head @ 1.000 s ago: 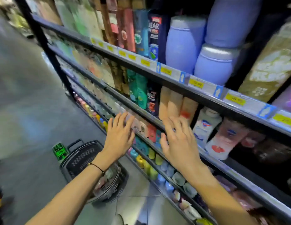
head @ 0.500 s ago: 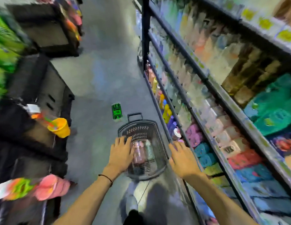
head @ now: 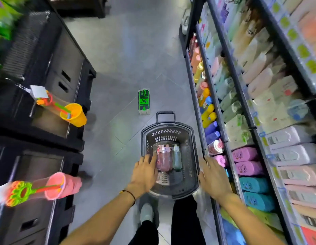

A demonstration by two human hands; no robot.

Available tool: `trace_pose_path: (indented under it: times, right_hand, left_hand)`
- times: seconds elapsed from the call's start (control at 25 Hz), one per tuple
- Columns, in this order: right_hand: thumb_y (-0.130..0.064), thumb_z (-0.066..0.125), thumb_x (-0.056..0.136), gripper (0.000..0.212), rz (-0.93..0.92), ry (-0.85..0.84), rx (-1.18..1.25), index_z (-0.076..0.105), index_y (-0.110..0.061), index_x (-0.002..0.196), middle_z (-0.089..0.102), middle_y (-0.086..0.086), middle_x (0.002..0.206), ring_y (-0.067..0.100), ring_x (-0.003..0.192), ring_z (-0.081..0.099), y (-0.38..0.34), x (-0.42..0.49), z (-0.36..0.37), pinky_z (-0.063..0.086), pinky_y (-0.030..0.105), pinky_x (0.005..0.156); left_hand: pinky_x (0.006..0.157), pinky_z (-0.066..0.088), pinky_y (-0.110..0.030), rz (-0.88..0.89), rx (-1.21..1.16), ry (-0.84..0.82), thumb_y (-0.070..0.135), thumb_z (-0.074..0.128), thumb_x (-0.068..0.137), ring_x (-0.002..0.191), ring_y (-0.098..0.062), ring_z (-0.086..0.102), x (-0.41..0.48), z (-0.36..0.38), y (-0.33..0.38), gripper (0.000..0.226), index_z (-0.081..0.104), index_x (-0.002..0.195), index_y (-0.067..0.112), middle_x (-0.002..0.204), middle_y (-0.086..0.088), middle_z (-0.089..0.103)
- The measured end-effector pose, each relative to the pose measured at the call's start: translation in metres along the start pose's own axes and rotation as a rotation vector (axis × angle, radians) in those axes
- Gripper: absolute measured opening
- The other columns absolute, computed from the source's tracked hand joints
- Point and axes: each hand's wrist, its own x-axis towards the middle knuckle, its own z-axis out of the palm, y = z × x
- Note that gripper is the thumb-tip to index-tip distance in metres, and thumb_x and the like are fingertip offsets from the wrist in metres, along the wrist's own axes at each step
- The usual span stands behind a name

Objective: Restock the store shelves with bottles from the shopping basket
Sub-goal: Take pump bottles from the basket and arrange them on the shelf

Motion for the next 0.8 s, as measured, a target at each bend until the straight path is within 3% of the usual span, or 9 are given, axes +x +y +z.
trace_pose_path:
  times: [0.08,0.24,0.44,0.64,0.76,0.8]
  right_hand:
    - [-0.022,0.04,0.09,0.053,-0.017,-0.04,-0.023,0.054,0.0,0.136,0.055,0.021,0.137,0.039,0.128,0.05,0.024,0.046,0.034,0.044,0.049,0.108]
    - [-0.013,0.068,0.077,0.063,-0.029,-0.036,0.035,0.056,0.003,0.137,0.055,0.026,0.141,0.043,0.13,0.053,0.057,0.129,0.109,0.051,0.054,0.102]
    - [-0.021,0.052,0.083,0.071,-0.043,0.019,-0.008,0.041,-0.005,0.151,0.033,0.023,0.159,0.039,0.147,0.031,0.099,0.209,0.236,0.032,0.054,0.117]
    - [-0.015,0.067,0.083,0.084,-0.005,0.123,-0.02,0.028,-0.004,0.157,0.01,0.024,0.166,0.038,0.155,0.008,0.116,0.235,0.327,0.014,0.05,0.125]
    - [-0.012,0.058,0.085,0.077,-0.01,0.19,-0.038,0.029,0.001,0.155,0.01,0.029,0.164,0.043,0.154,0.006,0.116,0.237,0.353,0.018,0.057,0.123]
    - [-0.012,0.056,0.085,0.076,-0.007,0.207,-0.033,0.029,0.001,0.155,0.012,0.03,0.164,0.043,0.154,0.007,0.117,0.237,0.356,0.021,0.059,0.122]
  left_hand:
    - [0.111,0.04,-0.044,-0.074,-0.01,-0.061,0.033,0.042,0.102,0.134,-0.031,0.04,0.04,0.032,0.0,0.063,0.02,0.159,0.017,0.151,-0.011,0.038]
    - [0.114,0.037,-0.047,-0.179,-0.005,-0.141,0.036,0.042,0.103,0.14,-0.032,0.035,0.122,0.107,-0.005,0.066,0.015,0.161,0.019,0.156,-0.011,0.033]
    - [0.108,0.042,-0.051,-0.275,-0.063,-0.249,0.039,0.045,0.102,0.136,-0.036,0.038,0.238,0.247,-0.025,0.068,0.014,0.159,0.019,0.153,-0.014,0.032]
    - [0.111,0.037,-0.056,-0.251,-0.033,-0.315,0.038,0.053,0.098,0.145,-0.043,0.024,0.329,0.372,-0.053,0.088,-0.006,0.161,0.02,0.164,-0.02,0.011]
    - [0.11,0.037,-0.059,-0.325,-0.067,-0.248,0.062,0.037,0.089,0.137,-0.049,0.03,0.365,0.432,-0.067,0.1,-0.018,0.16,0.016,0.162,-0.029,0.011]
    - [0.109,0.039,-0.059,-0.389,-0.122,-0.24,0.066,0.042,0.088,0.135,-0.05,0.033,0.372,0.448,-0.07,0.106,-0.02,0.159,0.019,0.161,-0.03,0.013]
